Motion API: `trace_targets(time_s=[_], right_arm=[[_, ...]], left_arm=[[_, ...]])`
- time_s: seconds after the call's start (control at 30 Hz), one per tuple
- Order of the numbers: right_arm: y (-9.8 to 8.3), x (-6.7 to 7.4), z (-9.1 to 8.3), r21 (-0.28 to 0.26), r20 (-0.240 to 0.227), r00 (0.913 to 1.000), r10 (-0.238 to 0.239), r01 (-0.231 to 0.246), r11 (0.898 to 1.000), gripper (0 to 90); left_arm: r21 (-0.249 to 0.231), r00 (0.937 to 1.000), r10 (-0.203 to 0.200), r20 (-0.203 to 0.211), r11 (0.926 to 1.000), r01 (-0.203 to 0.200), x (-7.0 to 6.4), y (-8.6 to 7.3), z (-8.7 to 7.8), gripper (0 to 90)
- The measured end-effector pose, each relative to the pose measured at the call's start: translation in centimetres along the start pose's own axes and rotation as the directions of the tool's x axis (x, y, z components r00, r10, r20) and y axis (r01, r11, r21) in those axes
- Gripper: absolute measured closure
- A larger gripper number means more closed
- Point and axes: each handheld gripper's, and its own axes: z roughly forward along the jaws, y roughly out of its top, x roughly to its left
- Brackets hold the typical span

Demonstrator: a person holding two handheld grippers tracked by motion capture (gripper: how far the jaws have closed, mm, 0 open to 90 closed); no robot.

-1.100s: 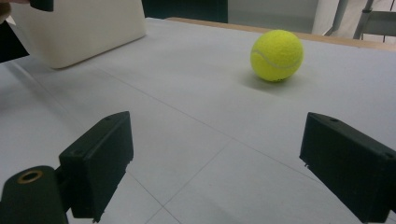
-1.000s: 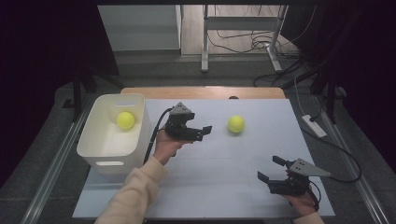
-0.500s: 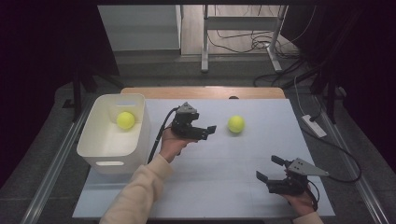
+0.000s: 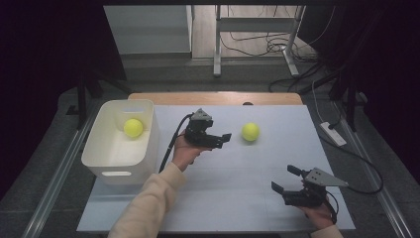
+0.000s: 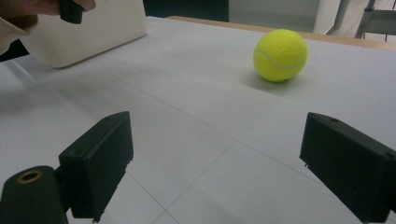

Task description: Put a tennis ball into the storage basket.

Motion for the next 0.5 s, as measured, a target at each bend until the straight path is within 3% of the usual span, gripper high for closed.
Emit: trace_targets(time_s=[0.5], right_arm=[[0.0,0.0,0.1,0.003,0.001,1.0,0.001,-0.001,1.0,9.8]], left_arm=[[0.009,0.9997,0.017,-0.018,0.9998,-0.017,0.0,0.7,1.9,9.5]])
